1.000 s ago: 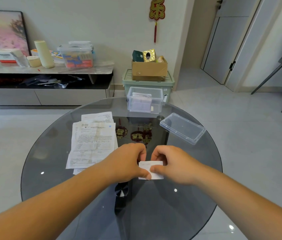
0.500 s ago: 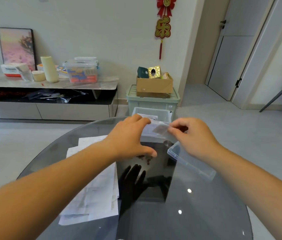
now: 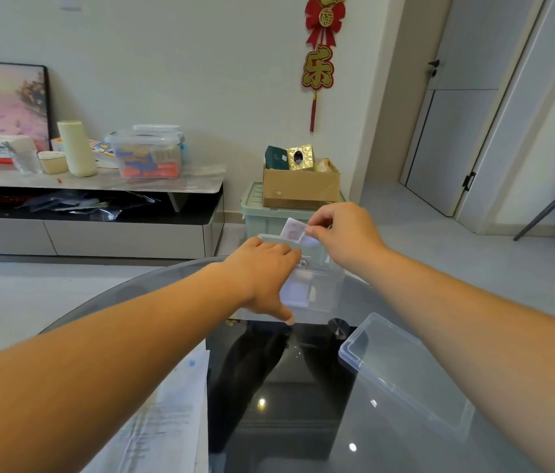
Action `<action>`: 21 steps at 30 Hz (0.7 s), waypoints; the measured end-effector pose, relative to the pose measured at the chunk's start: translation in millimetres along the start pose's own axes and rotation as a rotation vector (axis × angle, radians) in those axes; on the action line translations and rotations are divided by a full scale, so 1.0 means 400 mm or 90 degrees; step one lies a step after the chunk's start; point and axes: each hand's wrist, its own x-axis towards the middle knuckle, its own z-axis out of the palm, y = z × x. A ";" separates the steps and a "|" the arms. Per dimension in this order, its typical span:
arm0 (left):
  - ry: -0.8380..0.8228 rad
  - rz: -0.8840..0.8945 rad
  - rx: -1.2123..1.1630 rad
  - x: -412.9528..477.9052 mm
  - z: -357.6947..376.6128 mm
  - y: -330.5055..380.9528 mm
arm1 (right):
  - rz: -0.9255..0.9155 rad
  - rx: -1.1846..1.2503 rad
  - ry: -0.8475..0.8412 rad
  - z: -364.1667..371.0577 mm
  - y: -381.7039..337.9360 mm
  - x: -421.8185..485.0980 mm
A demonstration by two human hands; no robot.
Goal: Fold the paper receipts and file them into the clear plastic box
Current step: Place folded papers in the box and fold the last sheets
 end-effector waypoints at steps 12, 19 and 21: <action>-0.026 0.028 -0.019 0.004 -0.004 -0.005 | -0.005 -0.050 -0.057 0.055 0.007 0.011; -0.040 0.031 -0.025 0.005 -0.006 -0.006 | -0.001 -0.059 -0.033 0.059 0.007 0.013; -0.044 0.029 -0.032 0.006 -0.008 -0.005 | -0.002 -0.059 -0.043 0.059 0.006 0.013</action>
